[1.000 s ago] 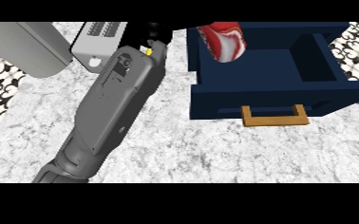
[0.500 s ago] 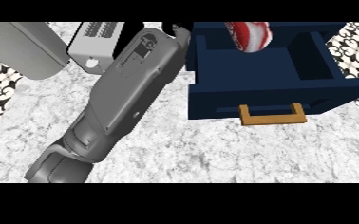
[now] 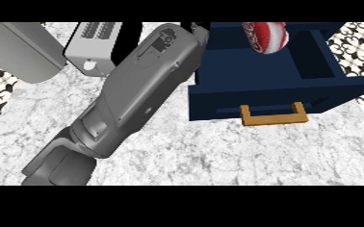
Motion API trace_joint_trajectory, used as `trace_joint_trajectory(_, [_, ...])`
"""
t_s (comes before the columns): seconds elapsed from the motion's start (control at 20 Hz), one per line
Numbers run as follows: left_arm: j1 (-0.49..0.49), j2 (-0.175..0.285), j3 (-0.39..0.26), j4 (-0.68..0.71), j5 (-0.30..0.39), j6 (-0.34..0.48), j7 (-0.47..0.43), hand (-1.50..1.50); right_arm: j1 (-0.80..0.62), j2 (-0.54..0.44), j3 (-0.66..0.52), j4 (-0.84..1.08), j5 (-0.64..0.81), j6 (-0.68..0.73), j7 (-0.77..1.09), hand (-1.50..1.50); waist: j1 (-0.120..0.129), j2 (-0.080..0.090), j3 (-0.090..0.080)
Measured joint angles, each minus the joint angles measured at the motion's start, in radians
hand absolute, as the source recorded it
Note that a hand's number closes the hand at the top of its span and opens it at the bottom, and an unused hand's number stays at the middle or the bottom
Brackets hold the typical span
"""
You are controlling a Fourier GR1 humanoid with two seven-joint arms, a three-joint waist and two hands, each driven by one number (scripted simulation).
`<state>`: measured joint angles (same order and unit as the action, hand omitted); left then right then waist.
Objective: Pick up the can, place it into the drawer and close the drawer
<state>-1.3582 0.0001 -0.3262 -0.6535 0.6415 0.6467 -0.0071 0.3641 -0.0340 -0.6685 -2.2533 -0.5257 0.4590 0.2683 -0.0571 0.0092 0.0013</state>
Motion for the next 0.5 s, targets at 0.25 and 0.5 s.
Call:
trace_joint_trajectory(0.25, [-0.030,0.000,-0.059,0.064,0.072,0.022,-0.029,1.50,-0.013,0.003,0.011,-0.011,0.002,-0.007,0.016,-1.50,-0.010,0.003,0.000])
trace_joint_trajectory(0.5, [-0.037,0.000,-0.119,0.117,0.128,0.027,-0.055,1.50,-0.006,0.009,0.013,-0.032,0.000,-0.011,0.024,-1.50,-0.019,0.005,0.001])
